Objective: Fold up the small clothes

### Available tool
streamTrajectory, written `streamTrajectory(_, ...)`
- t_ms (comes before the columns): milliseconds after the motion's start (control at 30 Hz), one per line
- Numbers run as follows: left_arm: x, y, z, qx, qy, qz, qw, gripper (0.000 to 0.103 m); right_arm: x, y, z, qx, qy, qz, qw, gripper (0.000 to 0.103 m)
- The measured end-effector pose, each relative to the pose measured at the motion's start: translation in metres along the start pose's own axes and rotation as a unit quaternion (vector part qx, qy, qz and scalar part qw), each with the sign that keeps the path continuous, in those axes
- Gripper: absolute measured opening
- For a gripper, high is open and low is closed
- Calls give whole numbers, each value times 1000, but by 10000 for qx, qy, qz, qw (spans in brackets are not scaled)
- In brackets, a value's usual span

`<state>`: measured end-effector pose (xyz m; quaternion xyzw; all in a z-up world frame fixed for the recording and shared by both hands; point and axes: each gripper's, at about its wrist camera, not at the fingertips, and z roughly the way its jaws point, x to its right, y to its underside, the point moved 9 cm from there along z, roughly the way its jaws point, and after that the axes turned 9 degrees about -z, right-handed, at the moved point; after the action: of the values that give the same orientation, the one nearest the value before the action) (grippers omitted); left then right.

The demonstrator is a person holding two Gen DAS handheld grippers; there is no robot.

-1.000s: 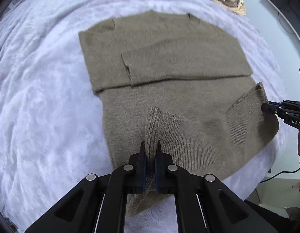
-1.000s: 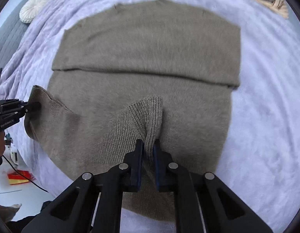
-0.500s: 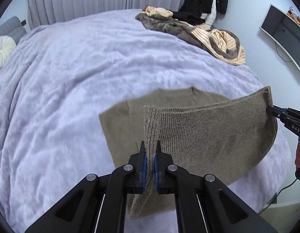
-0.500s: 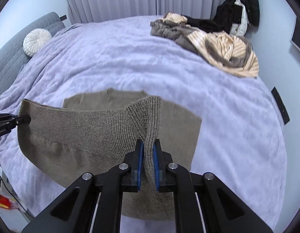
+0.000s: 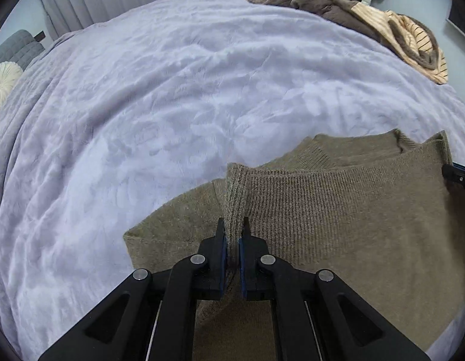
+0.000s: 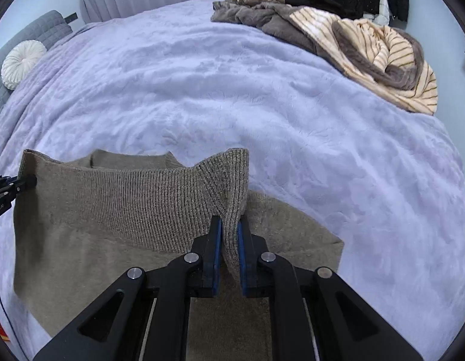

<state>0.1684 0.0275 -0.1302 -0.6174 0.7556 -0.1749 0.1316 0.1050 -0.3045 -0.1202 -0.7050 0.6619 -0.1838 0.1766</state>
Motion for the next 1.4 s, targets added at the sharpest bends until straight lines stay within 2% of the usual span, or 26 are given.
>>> streamTrajectory(67, -1, 2, 10, -6, -82, -44, 10000, 13, 4, 5, 13, -46, -25, 137, 9999, 11)
streamTrajectory(100, -4, 2, 12, 4, -228, -64, 9997, 33, 6, 7, 16, -48, -64, 220, 9997, 11)
streamTrajectory(133, -11, 0, 12, 96, -561, -104, 9983, 68, 9, 8, 19, -49, -116, 297, 9995, 12)
streamTrajectory(167, -20, -3, 8, 218, -862, -171, 9959, 81, 12, 9, 20, -49, -163, 386, 9991, 14)
streamTrajectory(200, -28, -6, 2, 318, -959, -258, 9945, 85, 16, 9, 20, -46, -218, 479, 9986, 15)
streamTrajectory(233, -37, -9, -2, 288, -875, -412, 9949, 85, 20, 9, 19, -53, -241, 594, 9979, 21)
streamTrajectory(267, -44, -9, -4, 216, -810, -571, 9948, 85, 31, 10, 15, -102, -53, 741, 9972, 32)
streamTrajectory(367, -63, -11, -23, 175, -539, -990, 9935, 85, 63, 14, -3, -24, 336, 1338, 9904, 32)
streamTrajectory(400, -63, -12, -32, 237, -377, -1028, 9937, 85, 70, 14, -12, 97, 261, 1533, 9878, 31)
streamTrajectory(467, -51, -14, -48, 305, 140, -973, 9947, 85, 65, 12, -28, 327, -162, 1598, 9865, 12)
streamTrajectory(533, -27, -13, -58, 194, 992, -881, 9910, 85, 47, 9, -34, 384, -640, 1408, 9872, 12)
streamTrajectory(567, -12, -9, -58, 74, 1426, -866, 9860, 85, 37, 10, -34, 352, -856, 1312, 9870, 12)
streamTrajectory(600, 0, -5, -55, -29, 1643, -834, 9829, 85, 29, 11, -31, 308, -985, 1254, 9867, 12)
streamTrajectory(633, 9, 2, -44, -149, 1632, -806, 9832, 85, 22, 14, -24, 237, -1047, 1213, 9868, 12)
streamTrajectory(700, 8, 14, -18, -344, 1306, -880, 9869, 85, 15, 23, -5, 45, -1103, 1310, 9852, 12)
streamTrajectory(767, -5, 25, 2, -384, 928, -1035, 9895, 85, 18, 33, 13, -70, -1186, 1610, 9798, 7)
streamTrajectory(800, -12, 30, 9, -459, 936, -1167, 9877, 85, 23, 34, 19, -6, -1241, 1738, 9769, 6)
streamTrajectory(867, -21, 33, 6, -453, 1090, -1282, 9847, 85, 30, 37, 20, 64, -1353, 1951, 9714, 0)
streamTrajectory(933, -28, 36, -1, -456, 899, -1165, 9881, 85, 35, 38, 17, 80, -1307, 1981, 9714, 0)
streamTrajectory(1000, -36, 43, -10, -518, 668, -1084, 9905, 85, 42, 37, 8, 93, -1004, 1936, 9759, 0)
streamTrajectory(1067, -47, 52, -17, -622, 591, -1188, 9892, 85, 44, 37, -3, 76, -978, 1989, 9751, 7)
streamTrajectory(1100, -50, 61, -23, -729, 712, -1304, 9862, 85, 44, 39, -10, 53, -1013, 2003, 9745, 9)
streamTrajectory(1133, -54, 67, -25, -833, 846, -1421, 9827, 85, 41, 42, -18, 51, -1102, 2021, 9731, 18)
streamTrajectory(1167, -57, 77, -29, -960, 1002, -1578, 9777, 85, 36, 48, -27, 73, -1265, 2069, 9701, 34)
streamTrajectory(1233, -63, 100, -39, -1177, 1263, -1938, 9657, 85, 26, 62, -46, 127, -1646, 2222, 9609, 55)
streamTrajectory(1400, -57, 160, -50, -1748, 1861, -2800, 9254, 85, -15, 133, -76, -271, -2663, 2967, 9167, 55)
